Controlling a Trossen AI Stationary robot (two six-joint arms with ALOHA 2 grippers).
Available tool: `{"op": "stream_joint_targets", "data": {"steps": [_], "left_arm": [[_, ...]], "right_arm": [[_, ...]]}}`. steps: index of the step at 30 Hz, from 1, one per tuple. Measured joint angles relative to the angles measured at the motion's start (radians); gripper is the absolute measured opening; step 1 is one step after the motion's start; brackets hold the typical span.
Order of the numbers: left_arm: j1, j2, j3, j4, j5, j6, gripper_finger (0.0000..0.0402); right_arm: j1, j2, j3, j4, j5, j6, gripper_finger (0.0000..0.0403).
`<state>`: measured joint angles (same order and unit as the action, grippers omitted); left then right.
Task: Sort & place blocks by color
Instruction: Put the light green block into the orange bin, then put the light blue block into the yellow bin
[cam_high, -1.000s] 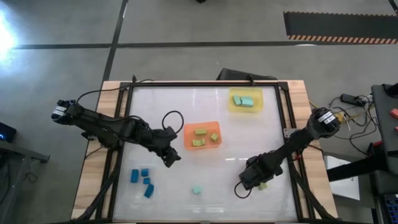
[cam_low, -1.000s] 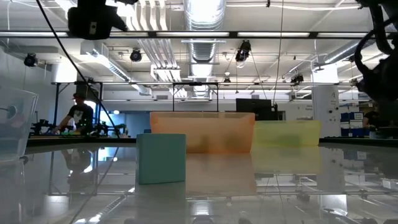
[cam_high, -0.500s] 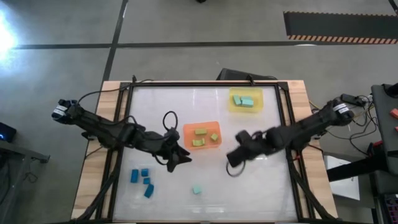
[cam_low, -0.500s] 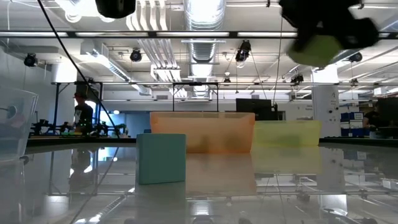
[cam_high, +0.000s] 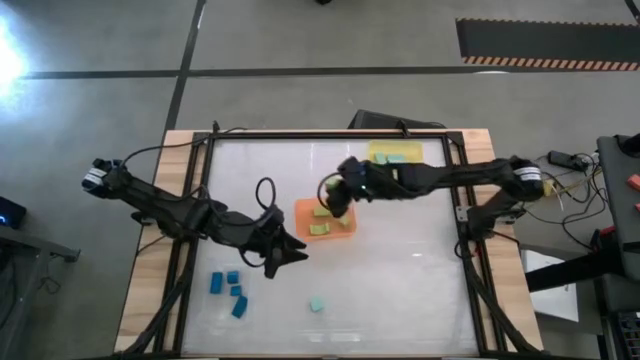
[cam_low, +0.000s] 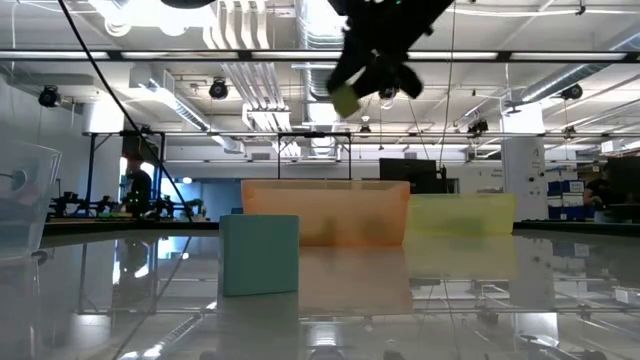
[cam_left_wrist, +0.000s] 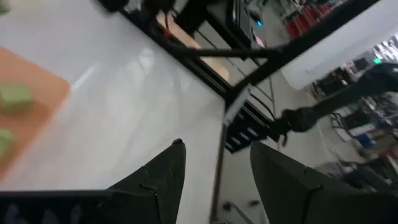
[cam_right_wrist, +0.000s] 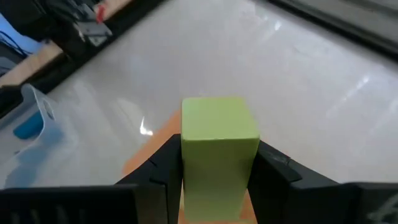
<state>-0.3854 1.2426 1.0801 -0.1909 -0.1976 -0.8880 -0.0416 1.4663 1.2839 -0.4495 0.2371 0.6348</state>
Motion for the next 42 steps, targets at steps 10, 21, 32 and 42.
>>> {"op": "stream_joint_targets", "data": {"steps": [10,21,32,42], "left_arm": [[0.032,-0.074,0.000,0.004,-0.257,0.056,0.0164],[0.036,-0.156,0.000,0.026,-0.338,0.084,0.0164],[0.039,-0.150,-0.001,0.026,-0.339,0.083,0.0164],[0.012,-0.149,-0.072,0.016,-0.213,-0.078,0.0164]], "right_arm": [[-0.012,0.178,0.000,0.205,-0.009,-0.113,0.0121],[0.002,0.283,0.006,0.212,-0.077,-0.102,0.0146],[0.002,0.278,0.005,0.210,-0.092,-0.011,0.0185],[0.048,0.117,0.005,0.138,-0.167,0.101,0.0174]]}}
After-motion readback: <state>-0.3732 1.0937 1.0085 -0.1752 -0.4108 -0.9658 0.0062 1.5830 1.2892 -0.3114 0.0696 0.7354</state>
